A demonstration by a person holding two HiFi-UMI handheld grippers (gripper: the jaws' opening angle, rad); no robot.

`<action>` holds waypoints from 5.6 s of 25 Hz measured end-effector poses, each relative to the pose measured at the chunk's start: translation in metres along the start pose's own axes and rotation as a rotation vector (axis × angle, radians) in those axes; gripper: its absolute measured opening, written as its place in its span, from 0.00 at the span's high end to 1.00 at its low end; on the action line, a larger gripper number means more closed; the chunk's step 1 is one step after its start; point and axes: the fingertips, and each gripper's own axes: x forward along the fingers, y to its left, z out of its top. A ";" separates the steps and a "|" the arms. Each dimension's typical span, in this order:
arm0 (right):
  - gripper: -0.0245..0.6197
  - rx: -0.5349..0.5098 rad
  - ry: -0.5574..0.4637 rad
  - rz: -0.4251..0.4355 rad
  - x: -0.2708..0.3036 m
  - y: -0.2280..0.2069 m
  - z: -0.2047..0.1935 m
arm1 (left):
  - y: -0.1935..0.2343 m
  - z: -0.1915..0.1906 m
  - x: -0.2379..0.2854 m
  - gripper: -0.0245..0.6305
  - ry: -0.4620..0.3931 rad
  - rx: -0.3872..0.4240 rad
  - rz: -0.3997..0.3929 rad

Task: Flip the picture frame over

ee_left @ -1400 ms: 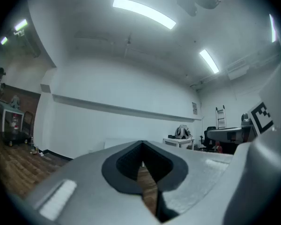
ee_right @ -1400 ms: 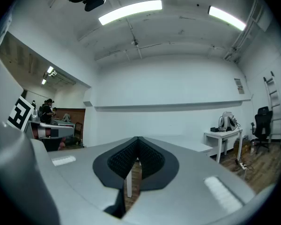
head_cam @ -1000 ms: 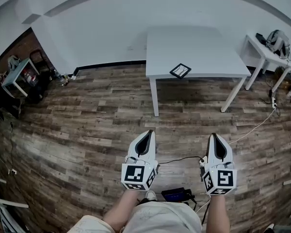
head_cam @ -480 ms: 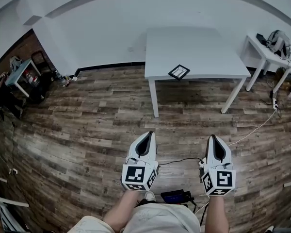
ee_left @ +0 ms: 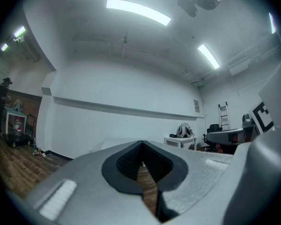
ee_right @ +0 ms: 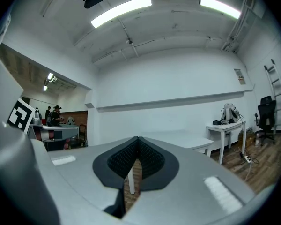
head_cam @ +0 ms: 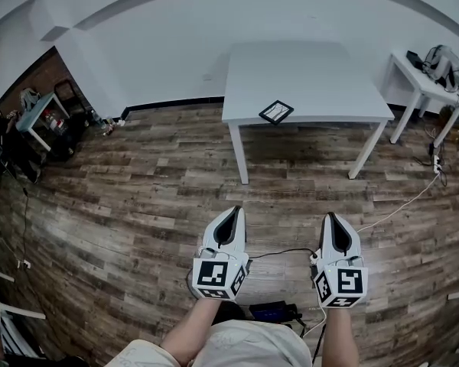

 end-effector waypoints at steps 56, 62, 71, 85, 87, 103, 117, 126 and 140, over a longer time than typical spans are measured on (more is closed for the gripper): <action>0.92 -0.080 0.096 -0.061 0.299 0.036 -0.003 | 0.196 -0.011 0.244 0.96 -0.005 -0.065 -0.064; 0.92 -0.083 0.100 -0.075 0.311 0.027 -0.003 | 0.198 -0.011 0.260 0.96 -0.005 -0.065 -0.075; 0.92 -0.056 0.090 -0.061 0.340 -0.003 -0.009 | 0.187 -0.017 0.294 0.96 -0.004 -0.036 -0.067; 0.92 0.018 0.104 0.024 0.398 -0.066 -0.028 | 0.149 -0.028 0.369 0.96 -0.027 0.019 -0.036; 0.92 0.036 0.115 0.046 0.405 -0.071 -0.034 | 0.144 -0.030 0.375 0.96 -0.036 0.024 -0.029; 0.92 0.399 0.217 0.165 0.461 -0.071 -0.116 | 0.143 -0.080 0.422 0.96 0.003 0.033 -0.067; 0.59 1.045 0.158 0.295 0.525 -0.068 -0.211 | 0.171 -0.121 0.448 0.96 0.025 0.054 -0.109; 0.54 1.177 0.160 0.280 0.564 -0.070 -0.265 | 0.178 -0.146 0.456 0.96 0.034 0.051 -0.123; 0.66 1.250 0.072 0.289 0.582 -0.064 -0.257 | 0.187 -0.157 0.454 0.96 0.058 0.047 -0.104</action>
